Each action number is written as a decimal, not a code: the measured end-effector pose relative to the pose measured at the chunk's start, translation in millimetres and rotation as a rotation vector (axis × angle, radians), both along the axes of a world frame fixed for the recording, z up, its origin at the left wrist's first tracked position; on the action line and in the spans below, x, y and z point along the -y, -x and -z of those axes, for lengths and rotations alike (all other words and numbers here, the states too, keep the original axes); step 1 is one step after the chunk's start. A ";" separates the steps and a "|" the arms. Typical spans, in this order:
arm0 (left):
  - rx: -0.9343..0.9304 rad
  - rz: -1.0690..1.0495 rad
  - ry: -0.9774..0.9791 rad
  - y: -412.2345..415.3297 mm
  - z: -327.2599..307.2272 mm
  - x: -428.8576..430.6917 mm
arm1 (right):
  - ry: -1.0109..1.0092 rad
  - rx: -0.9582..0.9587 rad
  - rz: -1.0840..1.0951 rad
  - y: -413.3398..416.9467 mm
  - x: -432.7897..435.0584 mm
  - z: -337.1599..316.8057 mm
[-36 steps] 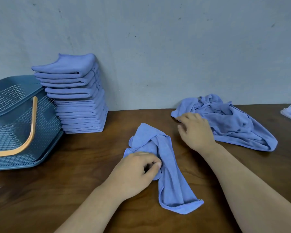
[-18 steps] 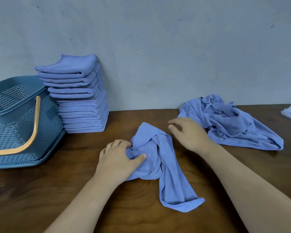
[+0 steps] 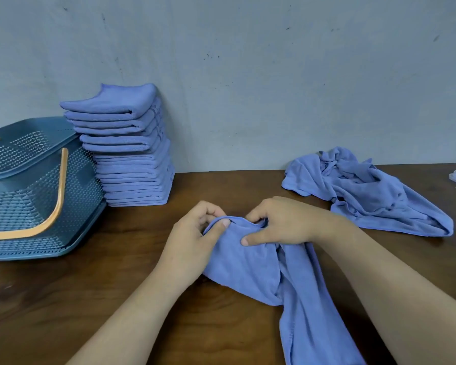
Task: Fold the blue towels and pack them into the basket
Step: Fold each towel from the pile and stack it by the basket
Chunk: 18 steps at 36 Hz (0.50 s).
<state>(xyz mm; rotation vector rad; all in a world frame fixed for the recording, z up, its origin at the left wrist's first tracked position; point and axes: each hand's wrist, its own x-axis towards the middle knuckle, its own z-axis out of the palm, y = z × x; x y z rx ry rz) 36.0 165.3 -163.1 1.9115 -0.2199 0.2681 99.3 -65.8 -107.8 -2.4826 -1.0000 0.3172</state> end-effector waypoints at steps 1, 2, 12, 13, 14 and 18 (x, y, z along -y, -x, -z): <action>0.008 0.033 0.018 0.7 0.0 1.5 | 0.004 0.005 -0.018 1.4 -0.8 -1.5; 0.019 0.064 0.044 1.6 -0.8 2.4 | -0.008 -0.012 -0.029 2.7 -1.4 -2.8; 0.200 -0.389 0.375 -5.4 -9.9 -14.4 | -0.826 -0.289 0.600 -25.3 9.8 5.5; 0.167 -0.403 0.308 -8.1 -5.4 -15.8 | -0.828 -0.351 0.607 -27.8 11.6 8.5; 0.122 -0.399 0.241 -10.4 -0.7 -16.0 | -0.817 -0.381 0.614 -29.9 12.6 11.2; -0.104 -0.290 -0.068 -13.7 16.3 -12.6 | -0.601 -0.247 0.661 -34.1 14.4 21.6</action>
